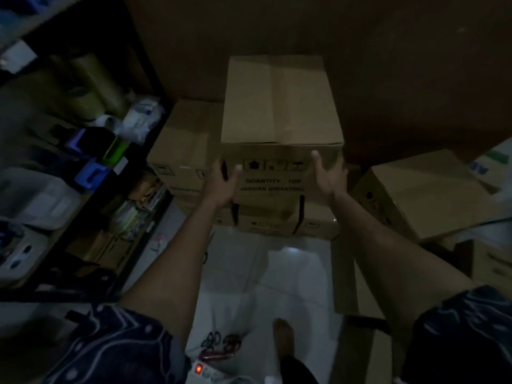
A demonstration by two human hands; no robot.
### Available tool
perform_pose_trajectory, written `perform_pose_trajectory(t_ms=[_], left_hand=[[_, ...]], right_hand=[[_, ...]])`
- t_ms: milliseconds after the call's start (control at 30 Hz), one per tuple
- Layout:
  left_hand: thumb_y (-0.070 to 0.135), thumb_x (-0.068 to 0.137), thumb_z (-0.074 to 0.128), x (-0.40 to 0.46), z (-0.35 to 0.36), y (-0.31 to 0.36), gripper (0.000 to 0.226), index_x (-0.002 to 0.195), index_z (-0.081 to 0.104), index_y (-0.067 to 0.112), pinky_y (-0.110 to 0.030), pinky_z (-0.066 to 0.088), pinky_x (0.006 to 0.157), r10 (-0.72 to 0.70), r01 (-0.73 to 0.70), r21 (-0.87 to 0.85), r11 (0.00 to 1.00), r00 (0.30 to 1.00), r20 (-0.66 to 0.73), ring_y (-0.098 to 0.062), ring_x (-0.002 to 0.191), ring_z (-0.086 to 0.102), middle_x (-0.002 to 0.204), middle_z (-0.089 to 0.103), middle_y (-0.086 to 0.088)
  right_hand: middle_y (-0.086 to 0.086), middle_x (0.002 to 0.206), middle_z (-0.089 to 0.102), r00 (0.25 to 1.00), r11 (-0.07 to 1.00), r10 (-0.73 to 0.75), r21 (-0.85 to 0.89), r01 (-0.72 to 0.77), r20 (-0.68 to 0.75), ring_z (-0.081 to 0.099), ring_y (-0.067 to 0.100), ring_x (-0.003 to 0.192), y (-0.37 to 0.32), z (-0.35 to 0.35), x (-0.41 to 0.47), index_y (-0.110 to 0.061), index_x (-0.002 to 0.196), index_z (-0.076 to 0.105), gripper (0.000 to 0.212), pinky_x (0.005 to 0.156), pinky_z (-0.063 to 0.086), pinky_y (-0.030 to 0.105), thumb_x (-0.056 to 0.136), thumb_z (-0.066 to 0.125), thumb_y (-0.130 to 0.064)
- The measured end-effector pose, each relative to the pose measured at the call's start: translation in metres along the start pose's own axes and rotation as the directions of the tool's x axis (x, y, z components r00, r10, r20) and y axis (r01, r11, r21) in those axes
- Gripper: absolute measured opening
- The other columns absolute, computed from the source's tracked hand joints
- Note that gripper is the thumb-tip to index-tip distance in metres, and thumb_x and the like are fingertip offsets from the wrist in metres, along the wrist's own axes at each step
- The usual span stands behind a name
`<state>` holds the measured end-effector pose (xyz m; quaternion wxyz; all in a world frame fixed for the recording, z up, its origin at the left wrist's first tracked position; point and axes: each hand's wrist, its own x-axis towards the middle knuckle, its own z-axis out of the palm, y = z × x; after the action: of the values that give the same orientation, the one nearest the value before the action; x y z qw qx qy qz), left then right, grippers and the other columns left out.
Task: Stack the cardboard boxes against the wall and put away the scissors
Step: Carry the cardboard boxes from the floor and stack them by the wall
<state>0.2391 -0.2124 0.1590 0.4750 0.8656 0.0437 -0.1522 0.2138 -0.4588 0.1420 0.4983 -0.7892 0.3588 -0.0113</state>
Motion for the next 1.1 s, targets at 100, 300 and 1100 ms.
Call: perform_pose_trajectory(t_ms=[100,300,1100], left_hand=[[0.078,0.079,0.045,0.033,0.013,0.016,0.102,0.155,0.006,0.023,-0.044,0.023,0.118,-0.076,0.061,-0.138,0.989,0.991,-0.107,-0.022,0.146,0.023,0.161,0.017,0.0],[0.07,0.086,0.046,0.077,0.028,0.023,0.091,0.155,0.015,0.021,-0.037,0.026,0.115,-0.275,0.231,-0.267,0.935,0.951,-0.138,-0.025,0.143,0.029,0.159,0.025,-0.002],[0.072,0.081,0.051,-0.235,-0.073,-0.102,0.08,0.144,0.041,0.024,-0.035,0.037,0.109,-0.297,0.085,-0.478,0.874,0.873,-0.388,-0.021,0.128,0.048,0.144,0.047,0.0]], right_hand=[[0.014,0.165,0.005,1.0,0.993,0.009,0.115,-0.007,-0.018,0.014,0.039,0.149,-0.012,-0.005,0.036,-0.027,0.159,0.006,0.093,0.117,0.024,0.054,0.089,0.047,-0.071],[0.008,0.144,0.047,0.999,0.969,-0.027,0.247,0.016,0.043,0.044,0.03,0.133,-0.016,-0.009,0.078,-0.028,0.15,0.032,0.076,0.105,0.042,0.041,0.088,0.061,-0.061],[0.001,0.127,0.06,0.898,0.929,-0.319,0.288,0.233,0.302,0.057,0.024,0.116,0.02,0.017,-0.165,-0.025,0.133,0.056,0.057,0.102,0.048,0.046,0.087,0.064,-0.056]])
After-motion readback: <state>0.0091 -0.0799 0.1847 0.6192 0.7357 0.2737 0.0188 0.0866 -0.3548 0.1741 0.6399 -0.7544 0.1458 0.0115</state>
